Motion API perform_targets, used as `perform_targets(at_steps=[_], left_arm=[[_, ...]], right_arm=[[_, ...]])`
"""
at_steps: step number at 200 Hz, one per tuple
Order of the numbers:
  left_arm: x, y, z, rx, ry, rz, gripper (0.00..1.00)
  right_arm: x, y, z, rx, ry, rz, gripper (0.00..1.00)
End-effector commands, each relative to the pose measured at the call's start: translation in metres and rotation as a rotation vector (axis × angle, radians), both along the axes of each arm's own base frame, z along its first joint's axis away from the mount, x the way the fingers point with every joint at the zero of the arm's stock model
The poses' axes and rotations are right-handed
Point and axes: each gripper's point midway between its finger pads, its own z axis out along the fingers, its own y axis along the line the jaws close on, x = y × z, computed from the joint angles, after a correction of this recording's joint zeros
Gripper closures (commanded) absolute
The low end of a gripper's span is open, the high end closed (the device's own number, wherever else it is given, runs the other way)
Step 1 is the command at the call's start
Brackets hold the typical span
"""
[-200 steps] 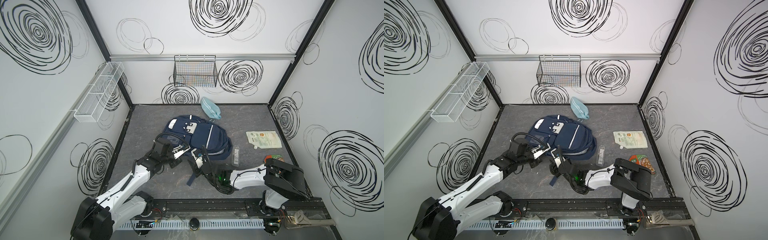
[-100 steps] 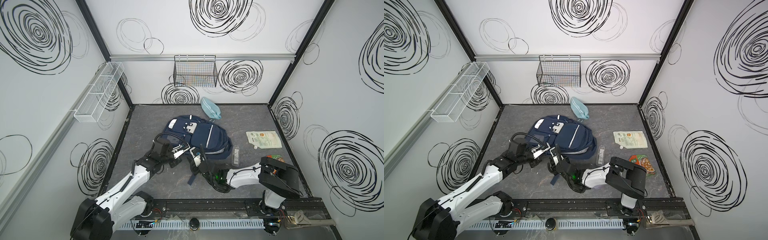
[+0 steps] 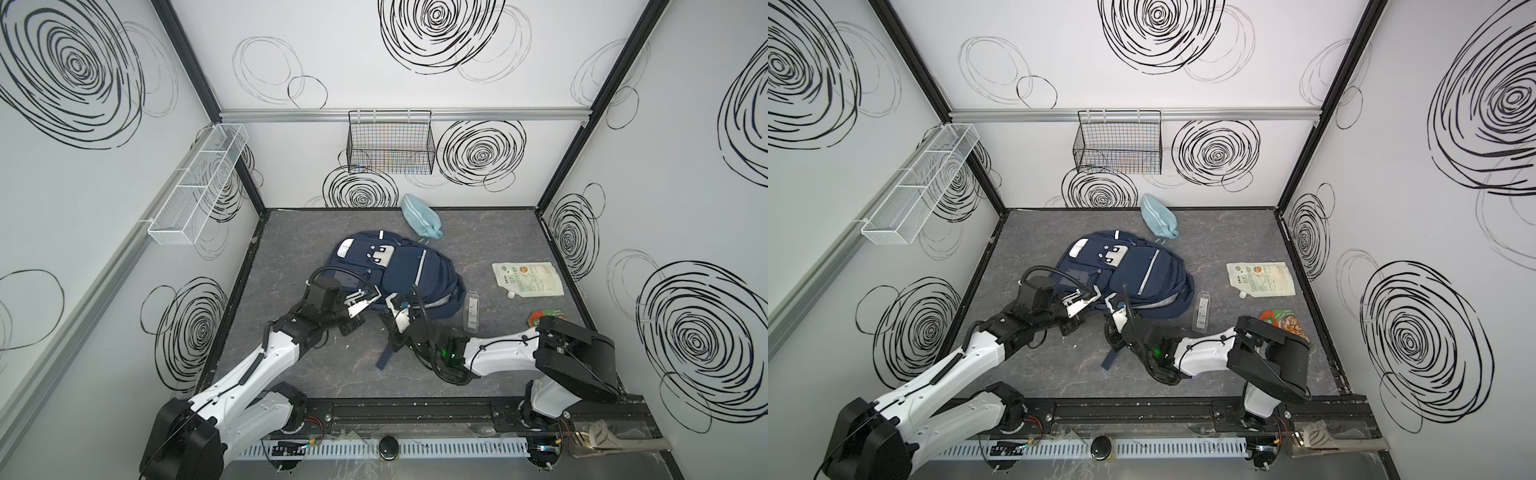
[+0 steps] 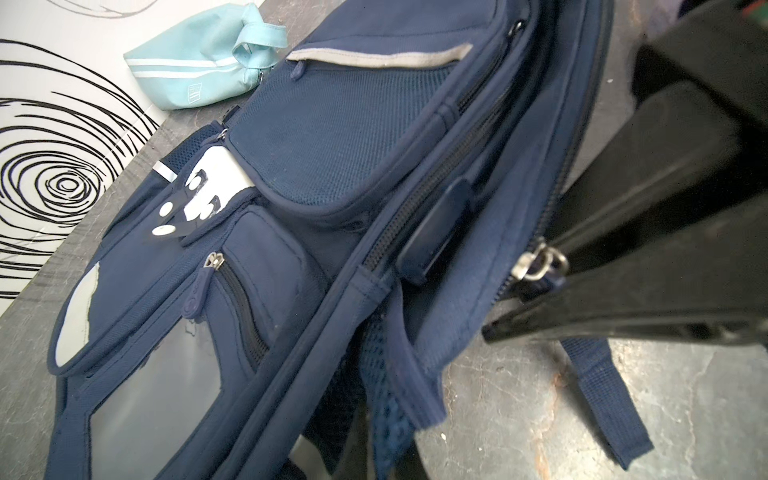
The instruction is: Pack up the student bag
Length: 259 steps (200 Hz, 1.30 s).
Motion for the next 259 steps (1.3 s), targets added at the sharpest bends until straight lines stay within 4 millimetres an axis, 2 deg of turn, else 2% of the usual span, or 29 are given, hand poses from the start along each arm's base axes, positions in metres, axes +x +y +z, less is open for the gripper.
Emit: perform_targets(at_steps=[1,44,88,122,134,140,143,153,157,172,176,181,202,222,235,259], left_arm=[[0.022,0.001,0.035,-0.060,-0.140,0.051,1.00],[0.031,0.013,0.034,-0.031,-0.165,0.125,1.00],[0.057,0.061,0.031,0.093,-0.253,0.383,1.00],[0.067,0.098,0.032,0.181,-0.299,0.546,1.00],[0.068,0.103,0.034,0.211,-0.309,0.557,1.00],[0.066,0.099,0.036,0.213,-0.312,0.535,0.98],[0.065,0.095,0.037,0.212,-0.314,0.515,0.92],[0.058,0.079,0.044,0.192,-0.329,0.433,0.81],[0.054,0.071,0.047,0.179,-0.336,0.396,0.74],[0.032,0.039,0.054,0.129,-0.348,0.222,0.33],[0.025,0.030,0.056,0.120,-0.349,0.172,0.25],[0.015,0.020,0.057,0.106,-0.353,0.113,0.20],[-0.032,-0.022,0.053,0.077,-0.345,-0.157,0.21],[-0.064,-0.046,0.047,0.045,-0.302,-0.321,0.25],[-0.070,-0.053,0.043,0.038,-0.277,-0.357,0.27],[-0.068,-0.057,0.036,0.057,-0.249,-0.377,0.29]], right_arm=[[-0.017,0.001,0.017,0.067,0.012,0.081,1.00],[-0.029,-0.001,0.014,0.057,0.080,0.162,1.00],[-0.032,-0.029,-0.002,0.026,0.175,0.127,1.00],[-0.037,-0.054,-0.007,-0.006,0.203,0.108,1.00],[-0.041,-0.056,-0.004,-0.011,0.198,0.132,1.00],[-0.044,-0.054,-0.002,-0.012,0.194,0.158,1.00],[-0.046,-0.052,0.000,-0.011,0.193,0.175,1.00],[-0.051,-0.045,0.006,-0.009,0.190,0.220,1.00],[-0.052,-0.042,0.009,-0.006,0.192,0.237,1.00],[-0.059,-0.030,0.019,0.008,0.195,0.305,1.00],[-0.060,-0.027,0.022,0.014,0.194,0.322,1.00],[-0.062,-0.023,0.025,0.023,0.195,0.341,1.00],[-0.069,-0.011,0.040,0.071,0.191,0.405,1.00],[-0.075,-0.002,0.050,0.095,0.186,0.466,1.00],[-0.078,0.002,0.052,0.103,0.190,0.482,1.00],[-0.080,0.003,0.055,0.114,0.193,0.498,1.00]])
